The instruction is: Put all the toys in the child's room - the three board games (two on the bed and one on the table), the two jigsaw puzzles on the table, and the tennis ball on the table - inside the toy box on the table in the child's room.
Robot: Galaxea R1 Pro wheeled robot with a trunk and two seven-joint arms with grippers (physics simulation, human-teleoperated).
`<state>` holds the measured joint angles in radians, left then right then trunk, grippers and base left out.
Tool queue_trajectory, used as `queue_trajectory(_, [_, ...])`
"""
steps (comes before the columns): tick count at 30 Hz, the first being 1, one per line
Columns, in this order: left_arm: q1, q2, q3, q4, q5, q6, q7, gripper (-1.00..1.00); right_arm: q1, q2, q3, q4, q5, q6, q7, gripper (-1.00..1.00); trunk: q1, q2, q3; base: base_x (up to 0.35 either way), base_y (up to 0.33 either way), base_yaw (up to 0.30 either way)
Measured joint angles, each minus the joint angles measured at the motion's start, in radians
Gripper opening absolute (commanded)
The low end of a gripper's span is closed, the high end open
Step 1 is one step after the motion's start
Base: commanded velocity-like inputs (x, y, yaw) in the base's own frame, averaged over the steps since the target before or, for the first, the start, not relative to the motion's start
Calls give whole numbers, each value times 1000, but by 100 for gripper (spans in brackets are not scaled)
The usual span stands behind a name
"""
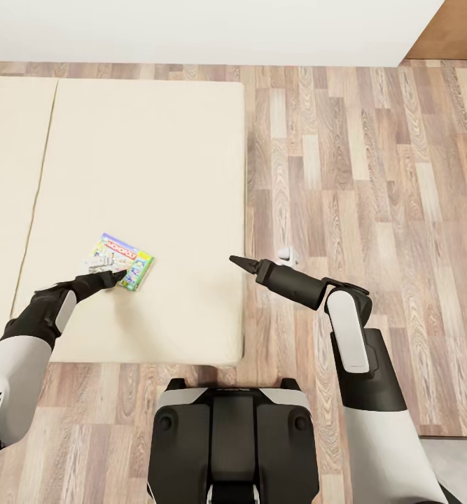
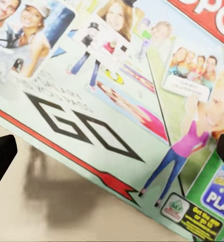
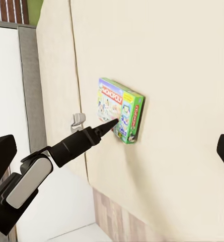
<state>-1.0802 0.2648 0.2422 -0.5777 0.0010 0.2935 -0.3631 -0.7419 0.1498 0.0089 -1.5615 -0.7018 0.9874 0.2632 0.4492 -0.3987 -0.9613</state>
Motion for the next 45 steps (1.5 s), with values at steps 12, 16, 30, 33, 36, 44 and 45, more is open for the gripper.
queue_trajectory(12, [1,0,-2,-5,-2,0,-3,100,0,0,0,1,3,-30,1,100,0,0,0,0,-21,0])
queue_trajectory(16, [1,0,-2,-5,-3,0,-4,100,0,0,0,20,5,-40,2,100,0,0,0,0,-83,0])
queue_trajectory(30, [0,0,-2,-5,-3,0,-5,100,1,0,0,28,3,-42,2,100,0,0,7,0,-62,-84])
queue_trajectory(33, [1,0,-2,-5,-3,0,-5,100,0,0,0,28,3,-42,2,100,0,0,9,0,0,-61])
queue_trajectory(36, [1,0,-2,-5,-3,0,-5,100,0,0,0,28,3,-42,2,100,0,0,9,0,0,-16])
queue_trajectory(44, [1,1,-2,-5,-3,-1,-5,100,0,0,0,29,5,-42,2,100,0,0,9,0,0,-2])
queue_trajectory(45, [1,1,-2,-5,-3,-2,-5,100,0,0,0,29,5,-42,2,100,0,0,9,0,0,0])
